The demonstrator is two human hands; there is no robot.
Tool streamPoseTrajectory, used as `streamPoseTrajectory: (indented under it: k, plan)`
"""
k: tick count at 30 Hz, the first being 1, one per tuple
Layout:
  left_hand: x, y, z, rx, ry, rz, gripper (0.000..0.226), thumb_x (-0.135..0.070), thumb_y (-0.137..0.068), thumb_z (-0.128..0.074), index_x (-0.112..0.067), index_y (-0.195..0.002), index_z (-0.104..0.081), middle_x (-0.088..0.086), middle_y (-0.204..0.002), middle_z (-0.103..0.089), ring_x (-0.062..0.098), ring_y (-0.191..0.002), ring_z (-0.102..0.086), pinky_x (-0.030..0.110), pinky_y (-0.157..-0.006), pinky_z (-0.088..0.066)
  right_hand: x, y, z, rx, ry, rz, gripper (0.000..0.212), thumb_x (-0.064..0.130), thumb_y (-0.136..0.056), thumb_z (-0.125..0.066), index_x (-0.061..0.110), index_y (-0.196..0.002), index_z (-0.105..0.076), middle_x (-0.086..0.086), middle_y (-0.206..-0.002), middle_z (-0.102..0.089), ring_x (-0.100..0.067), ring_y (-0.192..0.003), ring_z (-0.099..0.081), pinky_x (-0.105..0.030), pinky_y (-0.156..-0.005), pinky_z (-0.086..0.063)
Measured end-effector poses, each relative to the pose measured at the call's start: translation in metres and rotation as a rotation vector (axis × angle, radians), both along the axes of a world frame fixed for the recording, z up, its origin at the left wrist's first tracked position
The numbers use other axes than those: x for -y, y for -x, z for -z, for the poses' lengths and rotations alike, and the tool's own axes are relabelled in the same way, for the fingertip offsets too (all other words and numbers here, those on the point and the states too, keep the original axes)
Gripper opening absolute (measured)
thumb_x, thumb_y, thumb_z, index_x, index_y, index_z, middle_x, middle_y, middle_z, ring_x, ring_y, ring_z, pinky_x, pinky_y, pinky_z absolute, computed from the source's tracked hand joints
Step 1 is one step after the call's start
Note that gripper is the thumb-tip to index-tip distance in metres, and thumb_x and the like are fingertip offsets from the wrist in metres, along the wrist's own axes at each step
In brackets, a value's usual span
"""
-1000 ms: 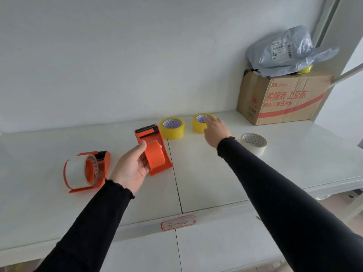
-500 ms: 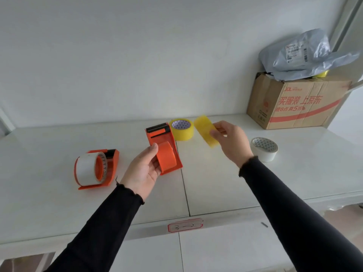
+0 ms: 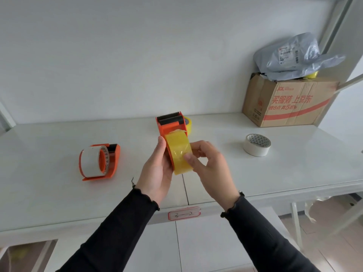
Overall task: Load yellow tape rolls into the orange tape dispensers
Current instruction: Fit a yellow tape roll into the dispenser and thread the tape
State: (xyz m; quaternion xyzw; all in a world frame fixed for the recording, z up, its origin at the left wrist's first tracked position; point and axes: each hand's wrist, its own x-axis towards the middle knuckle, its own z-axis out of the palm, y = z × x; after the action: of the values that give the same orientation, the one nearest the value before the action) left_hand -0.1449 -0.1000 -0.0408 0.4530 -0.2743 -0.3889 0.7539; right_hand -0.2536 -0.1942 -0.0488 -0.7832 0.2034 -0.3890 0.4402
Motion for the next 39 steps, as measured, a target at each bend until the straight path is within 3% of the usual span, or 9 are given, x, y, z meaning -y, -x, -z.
streamPoseTrajectory:
  k: [3,7,10,16,21,26,29,36,39]
  plan:
    - [-0.006,0.006,0.002,0.128,-0.028,-0.078,0.054,-0.037,-0.092,-0.061,-0.007,-0.136,-0.049,0.019,-0.131,-0.065,0.037,-0.124,-0.061,0.051,-0.102,-0.049,-0.007,0.001,-0.005,-0.011,0.031,0.0,0.022,0.022,-0.09,-0.074,0.018,-0.107,-0.062,0.012,-0.093,-0.061,-0.008,-0.085,-0.06,-0.025,-0.075,-0.055]
    - [-0.014,0.009,0.005,0.244,-0.03,-0.111,0.047,-0.027,-0.09,-0.062,-0.012,-0.132,-0.047,0.009,-0.122,-0.072,0.023,-0.112,-0.069,0.033,-0.085,-0.053,0.004,0.008,-0.029,0.081,-0.192,-0.138,0.037,0.015,-0.088,-0.063,0.03,-0.121,-0.06,0.012,-0.098,-0.052,-0.023,-0.094,-0.06,-0.046,-0.084,-0.061]
    - [-0.019,0.013,0.004,0.3,-0.022,-0.061,0.045,-0.021,-0.093,-0.062,-0.016,-0.135,-0.044,0.004,-0.129,-0.067,0.016,-0.115,-0.066,0.028,-0.087,-0.052,0.01,0.008,-0.044,-0.057,0.074,-0.146,0.044,0.021,-0.09,-0.071,0.031,-0.131,-0.063,0.011,-0.114,-0.053,-0.011,-0.099,-0.058,-0.033,-0.079,-0.061]
    - [-0.022,0.02,0.004,0.293,-0.015,0.066,0.053,-0.002,-0.09,-0.064,-0.015,-0.137,-0.043,0.007,-0.127,-0.066,0.008,-0.104,-0.07,0.022,-0.08,-0.055,-0.002,0.0,-0.038,0.055,0.128,-0.014,0.007,0.02,-0.091,-0.073,0.018,-0.091,-0.079,0.015,-0.09,-0.066,-0.008,-0.071,-0.061,-0.038,-0.059,-0.058]
    - [-0.025,0.014,-0.003,0.038,-0.004,0.134,0.032,-0.024,-0.085,-0.066,-0.003,-0.108,-0.061,0.014,-0.089,-0.066,0.029,-0.083,-0.063,0.038,-0.073,-0.051,-0.02,0.001,-0.025,0.136,0.285,0.095,0.014,0.016,-0.091,-0.069,0.013,-0.079,-0.075,0.011,-0.077,-0.062,-0.012,-0.064,-0.06,-0.029,-0.059,-0.05]
    - [-0.027,0.033,0.005,0.163,-0.011,0.047,0.036,-0.01,-0.092,-0.064,-0.005,-0.126,-0.053,0.013,-0.109,-0.076,0.025,-0.091,-0.074,0.031,-0.075,-0.057,-0.004,0.004,-0.023,0.148,-0.079,0.138,0.02,0.014,-0.097,-0.061,0.005,-0.078,-0.06,-0.015,-0.068,-0.067,-0.027,-0.049,-0.068,-0.043,-0.048,-0.054]
    - [-0.029,0.038,0.009,0.302,-0.015,0.004,0.046,-0.002,-0.093,-0.062,-0.011,-0.134,-0.043,0.016,-0.117,-0.071,0.021,-0.096,-0.074,0.026,-0.077,-0.056,0.011,0.006,-0.019,0.144,-0.225,0.163,0.024,0.012,-0.097,-0.06,-0.003,-0.08,-0.053,-0.007,-0.062,-0.057,-0.021,-0.043,-0.068,-0.048,-0.051,-0.053]
    - [-0.038,0.052,0.022,0.317,-0.115,0.129,0.048,-0.017,-0.084,-0.069,-0.018,-0.125,-0.046,0.019,-0.099,-0.073,0.023,-0.085,-0.073,0.033,-0.076,-0.057,0.038,0.006,-0.044,0.091,0.265,0.287,0.016,0.016,-0.094,-0.06,0.014,-0.078,-0.059,0.008,-0.07,-0.061,-0.015,-0.066,-0.058,-0.032,-0.061,-0.045]
    - [-0.039,0.059,0.024,0.273,-0.117,0.155,0.05,-0.021,-0.084,-0.072,-0.019,-0.127,-0.046,0.019,-0.103,-0.07,0.023,-0.084,-0.074,0.031,-0.074,-0.057,0.05,0.0,-0.061,0.091,0.29,0.236,0.013,0.017,-0.093,-0.058,0.014,-0.081,-0.062,0.012,-0.076,-0.062,-0.013,-0.073,-0.06,-0.037,-0.064,-0.053]
